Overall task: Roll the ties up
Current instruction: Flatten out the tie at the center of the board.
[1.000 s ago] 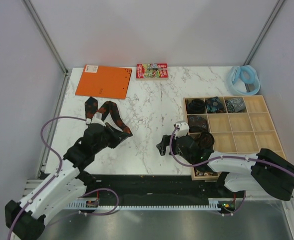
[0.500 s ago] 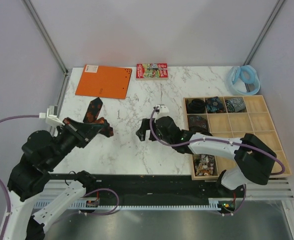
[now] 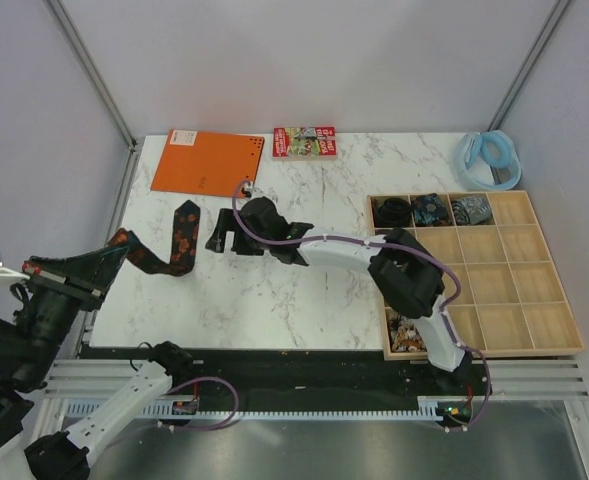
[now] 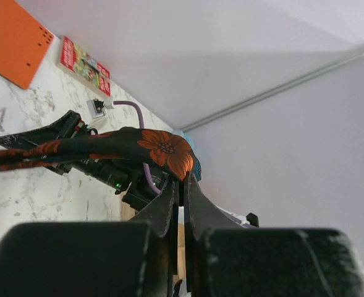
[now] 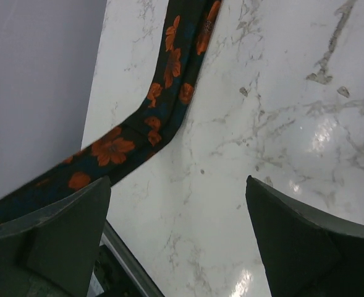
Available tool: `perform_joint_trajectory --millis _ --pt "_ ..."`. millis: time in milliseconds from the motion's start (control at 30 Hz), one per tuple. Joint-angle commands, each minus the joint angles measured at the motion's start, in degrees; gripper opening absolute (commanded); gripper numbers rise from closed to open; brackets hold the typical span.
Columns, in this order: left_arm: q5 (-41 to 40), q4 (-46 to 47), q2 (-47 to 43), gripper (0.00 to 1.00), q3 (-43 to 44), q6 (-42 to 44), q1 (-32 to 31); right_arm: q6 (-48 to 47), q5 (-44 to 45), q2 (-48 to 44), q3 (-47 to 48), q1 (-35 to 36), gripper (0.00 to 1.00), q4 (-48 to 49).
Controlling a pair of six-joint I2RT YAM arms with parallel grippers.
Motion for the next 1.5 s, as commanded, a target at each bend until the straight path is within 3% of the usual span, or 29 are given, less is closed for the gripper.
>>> perform_joint_trajectory --millis 0,300,533,700,933,1100,1467 --pt "-7.95 -7.19 -3.05 0.02 0.69 0.34 -0.11 3.24 -5.33 9.01 10.86 -0.29 0.97 -2.91" --pt "-10.32 -16.6 -10.97 0.02 -3.8 -3.88 -0.11 6.84 -8.22 26.16 30.56 -0.29 0.89 -7.92" --pt "-10.15 -17.05 -10.01 0.02 -0.99 -2.57 -0.2 14.76 -5.79 28.18 27.75 0.59 0.87 -5.9" --pt "-9.88 -17.04 -9.39 0.02 -0.11 -1.86 -0.2 16.34 -2.43 33.79 35.3 0.77 0.73 -11.87" --pt "-9.53 -17.04 -9.74 0.02 -0.63 -1.51 -0.2 19.94 -2.7 41.19 46.82 1.12 0.63 -15.31" --pt "-9.36 -16.96 -9.65 0.02 -0.81 -0.54 -0.2 21.7 -2.78 44.09 49.99 1.03 0.56 -15.48" --pt "-11.11 -17.22 -10.7 0.02 -1.07 0.95 -0.38 24.95 -4.01 44.8 47.19 1.12 0.23 -9.69"
